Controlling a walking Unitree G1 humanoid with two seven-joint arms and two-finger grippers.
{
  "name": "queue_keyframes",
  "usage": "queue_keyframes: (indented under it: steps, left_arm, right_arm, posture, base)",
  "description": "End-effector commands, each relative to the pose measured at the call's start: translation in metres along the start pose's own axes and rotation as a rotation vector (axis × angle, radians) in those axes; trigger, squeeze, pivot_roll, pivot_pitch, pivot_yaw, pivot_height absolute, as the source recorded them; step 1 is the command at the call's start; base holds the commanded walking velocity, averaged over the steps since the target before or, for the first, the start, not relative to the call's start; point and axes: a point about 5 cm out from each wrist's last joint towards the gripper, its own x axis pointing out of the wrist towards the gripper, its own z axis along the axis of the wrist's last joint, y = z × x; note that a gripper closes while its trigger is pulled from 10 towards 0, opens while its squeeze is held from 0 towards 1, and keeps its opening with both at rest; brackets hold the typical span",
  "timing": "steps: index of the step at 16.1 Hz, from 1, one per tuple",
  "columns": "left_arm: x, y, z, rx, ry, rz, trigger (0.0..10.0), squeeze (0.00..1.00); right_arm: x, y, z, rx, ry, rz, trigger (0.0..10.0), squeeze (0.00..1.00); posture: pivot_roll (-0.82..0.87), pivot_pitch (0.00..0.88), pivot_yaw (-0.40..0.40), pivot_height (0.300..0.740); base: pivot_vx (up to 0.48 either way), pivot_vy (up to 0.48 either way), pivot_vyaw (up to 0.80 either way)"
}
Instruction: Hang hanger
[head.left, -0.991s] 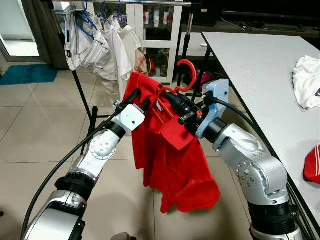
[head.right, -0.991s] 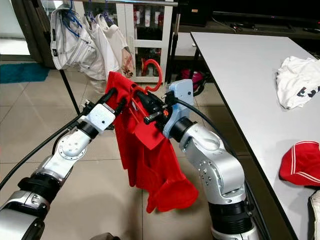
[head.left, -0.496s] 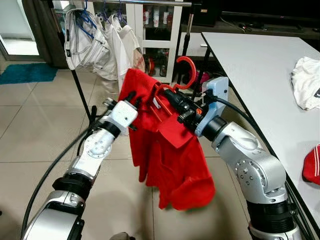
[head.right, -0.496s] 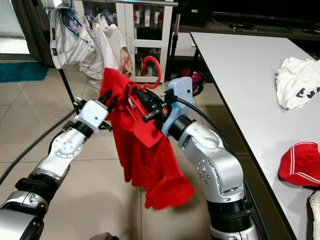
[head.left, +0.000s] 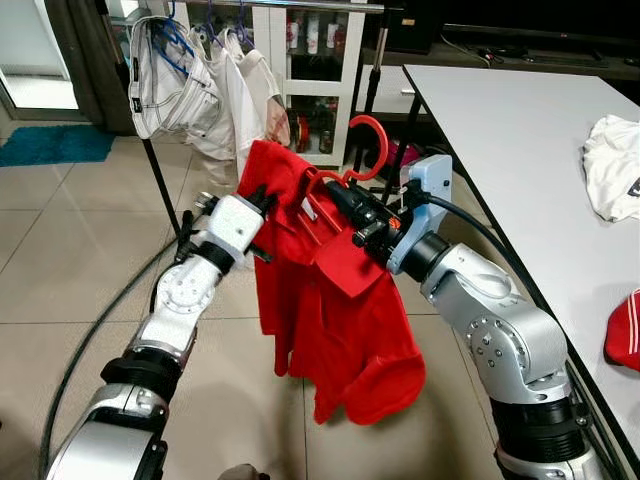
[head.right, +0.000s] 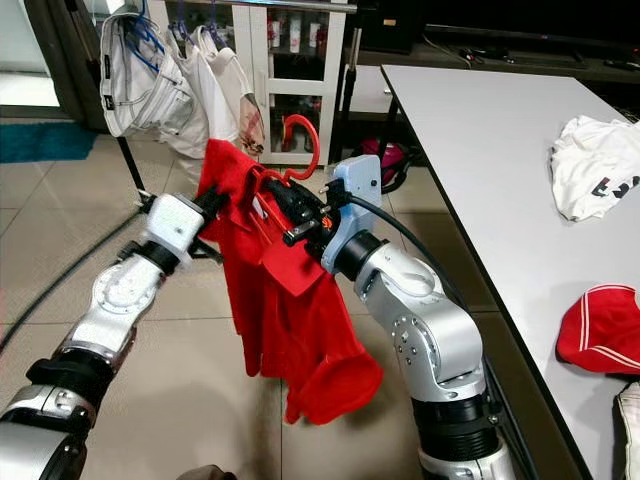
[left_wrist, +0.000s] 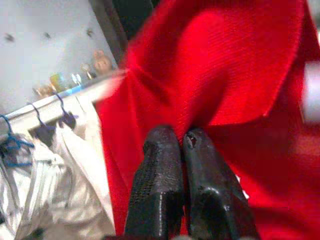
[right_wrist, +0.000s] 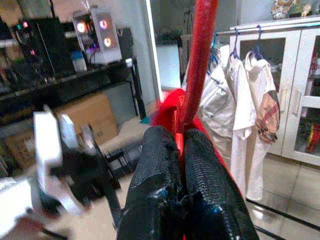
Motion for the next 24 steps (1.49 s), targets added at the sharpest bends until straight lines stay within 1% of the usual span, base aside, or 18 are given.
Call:
queue_keyframes:
  steps: [1,4,5,6,7,8,9,10,12,14,16,17,18,19,21,22,23,24]
  left_arm:
    - [0.007,0.013,0.022,-0.017,-0.103,0.035,0.0,0.0]
    - [0.012,0.054,0.06,0.01,-0.248,0.177,0.0,0.0]
    - [0.013,0.071,0.067,0.028,-0.252,0.232,0.0,0.0]
    - [0.014,0.079,0.068,0.05,-0.237,0.257,0.0,0.0]
    - [0.012,0.102,0.064,0.1,-0.16,0.323,0.0,0.0]
    - [0.01,0.111,0.063,0.114,-0.12,0.351,0.0,0.0]
    - [0.003,0.136,0.05,0.155,0.016,0.419,0.0,0.0]
    - [-0.004,0.152,0.04,0.171,0.107,0.453,0.0,0.0]
    - [-0.008,0.161,0.032,0.169,0.181,0.463,0.0,0.0]
    - [-0.011,0.168,0.025,0.08,0.216,0.528,0.0,0.0]
    - [-0.006,0.166,0.024,0.025,0.22,0.518,0.0,0.0]
    - [0.0,0.154,0.016,-0.055,0.242,0.459,0.0,0.0]
    - [0.006,0.133,0.006,-0.129,0.255,0.359,0.0,0.0]
    - [0.013,0.11,0.002,-0.163,0.235,0.239,0.0,0.0]
    - [0.018,0.086,-0.001,-0.183,0.218,0.117,0.0,0.0]
    - [0.022,0.033,0.001,-0.216,0.174,-0.124,0.0,0.0]
    - [0.022,0.018,0.002,-0.229,0.163,-0.192,0.0,0.0]
    - [0.019,-0.005,0.008,-0.266,0.135,-0.268,0.0,0.0]
  right_arm:
    - [-0.001,-0.008,-0.007,-0.054,0.057,-0.055,0.0,0.0]
    - [-0.007,-0.019,-0.024,-0.11,0.165,-0.122,0.0,0.0]
    - [-0.009,-0.019,-0.027,-0.123,0.19,-0.117,0.0,0.0]
    - [-0.011,-0.018,-0.028,-0.125,0.197,-0.107,0.0,0.0]
    - [-0.017,-0.016,-0.026,-0.122,0.18,-0.055,0.0,0.0]
    - [-0.019,-0.014,-0.024,-0.121,0.167,-0.031,0.0,0.0]
    - [-0.026,-0.011,-0.015,-0.109,0.12,0.034,0.0,0.0]
    - [-0.031,-0.009,-0.009,-0.109,0.099,0.082,0.0,0.0]
    - [-0.034,-0.006,-0.006,-0.107,0.087,0.129,0.0,0.0]
    - [-0.037,0.002,-0.005,-0.11,0.096,0.225,0.0,0.0]
    - [-0.037,0.005,-0.007,-0.109,0.103,0.25,0.0,0.0]
    - [-0.035,0.002,-0.005,-0.101,0.076,0.203,0.0,0.0]
    - [-0.027,-0.007,-0.002,-0.08,0.033,0.093,0.0,0.0]
    - [-0.02,-0.014,0.002,-0.047,-0.009,-0.002,0.0,0.0]
    - [-0.014,-0.019,0.005,-0.014,-0.04,-0.077,0.0,0.0]
    - [-0.006,-0.026,0.007,0.038,-0.07,-0.186,0.0,0.0]
    - [-0.004,-0.028,0.006,0.048,-0.073,-0.223,0.0,0.0]
    - [-0.003,-0.036,0.003,0.06,-0.071,-0.328,0.0,0.0]
  posture:
    - [-0.03,0.0,-0.06,0.74]
    - [-0.03,0.0,-0.047,0.74]
    - [-0.03,0.0,-0.043,0.74]
    - [-0.03,0.0,-0.043,0.74]
    - [-0.03,0.0,-0.043,0.74]
    - [-0.03,0.0,-0.041,0.74]
    - [-0.04,0.0,-0.041,0.74]
    - [-0.04,0.0,-0.043,0.74]
    - [-0.04,0.0,-0.047,0.74]
    - [-0.05,0.0,-0.051,0.74]
    - [-0.04,0.0,-0.057,0.74]
    - [-0.04,0.0,-0.052,0.74]
    - [-0.04,0.0,-0.046,0.74]
    - [-0.04,0.0,-0.043,0.74]
    - [-0.04,0.0,-0.043,0.74]
    - [-0.04,0.0,-0.039,0.74]
    - [-0.05,0.0,-0.037,0.74]
    - [-0.05,0.0,-0.037,0.74]
  base:
    - [0.0,0.0,0.0]
    - [0.0,0.0,0.0]
    - [0.0,0.0,0.0]
    - [0.0,0.0,0.0]
    - [0.0,0.0,0.0]
    - [0.0,0.0,0.0]
    - [0.0,0.0,0.0]
    - [0.0,0.0,0.0]
    - [0.0,0.0,0.0]
    - [0.0,0.0,0.0]
    - [0.0,0.0,0.0]
    - [0.0,0.0,0.0]
    - [0.0,0.0,0.0]
    - [0.0,0.0,0.0]
    - [0.0,0.0,0.0]
    - [0.0,0.0,0.0]
    - [0.0,0.0,0.0]
    - [0.0,0.0,0.0]
